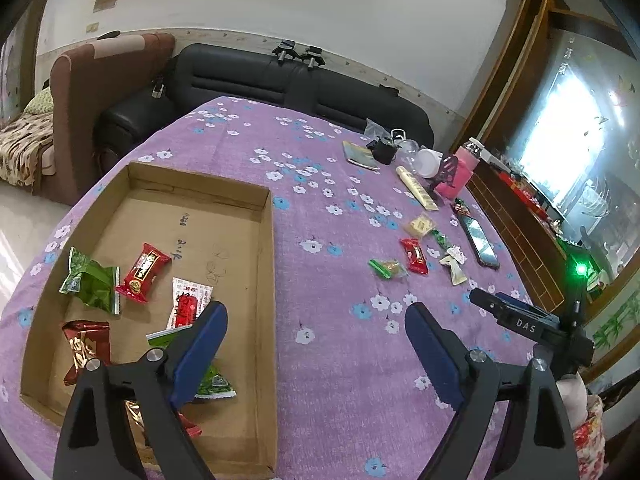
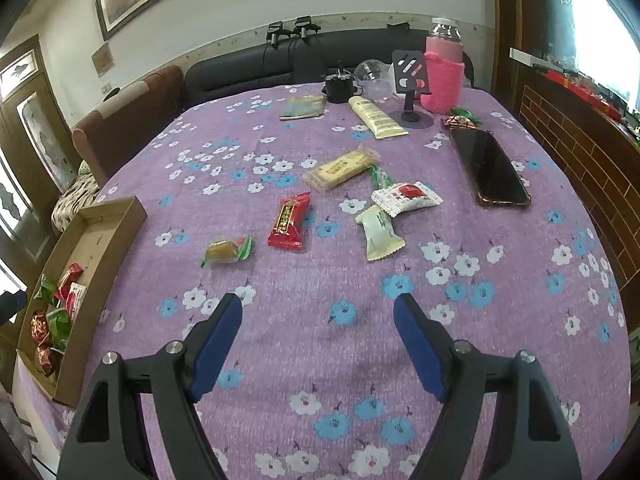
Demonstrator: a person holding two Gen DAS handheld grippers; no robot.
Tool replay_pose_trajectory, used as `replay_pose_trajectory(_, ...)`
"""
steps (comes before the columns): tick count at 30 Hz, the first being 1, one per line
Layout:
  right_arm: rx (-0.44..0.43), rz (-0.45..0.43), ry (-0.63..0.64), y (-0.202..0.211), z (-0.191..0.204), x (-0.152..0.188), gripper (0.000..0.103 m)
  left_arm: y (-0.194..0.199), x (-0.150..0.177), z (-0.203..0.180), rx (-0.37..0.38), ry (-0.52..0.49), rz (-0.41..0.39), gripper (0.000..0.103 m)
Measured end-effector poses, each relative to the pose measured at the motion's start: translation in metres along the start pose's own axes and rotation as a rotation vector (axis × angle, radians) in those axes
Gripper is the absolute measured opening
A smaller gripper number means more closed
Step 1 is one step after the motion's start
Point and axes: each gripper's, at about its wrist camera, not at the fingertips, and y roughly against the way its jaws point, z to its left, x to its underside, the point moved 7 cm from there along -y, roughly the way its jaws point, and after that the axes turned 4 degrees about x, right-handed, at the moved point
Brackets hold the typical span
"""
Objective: Organize snacks
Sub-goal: 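Move both open grippers back toward the remaining snacks on the table, then grasp a red snack bar with the right gripper while the left grasps a clear green-edged packet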
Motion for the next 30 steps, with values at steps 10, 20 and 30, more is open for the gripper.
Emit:
replay_pose_trajectory(10, -0.008, 0.024, 0.017, -0.025, 0.016, -0.010, 0.077, -0.006, 0.004, 0.004, 0.009, 0.008, 0.037, 0.092)
replay_pose_trajectory(20, -0.018, 0.026, -0.005, -0.045, 0.003, -0.027, 0.069, -0.006, 0.001, 0.010, 0.005, 0.008, 0.031, 0.091)
replay_pose_trajectory(30, -0.070, 0.058, -0.083, -0.075, 0.013, -0.051, 0.066, -0.014, 0.001, 0.005, 0.007, -0.019, 0.069, 0.088)
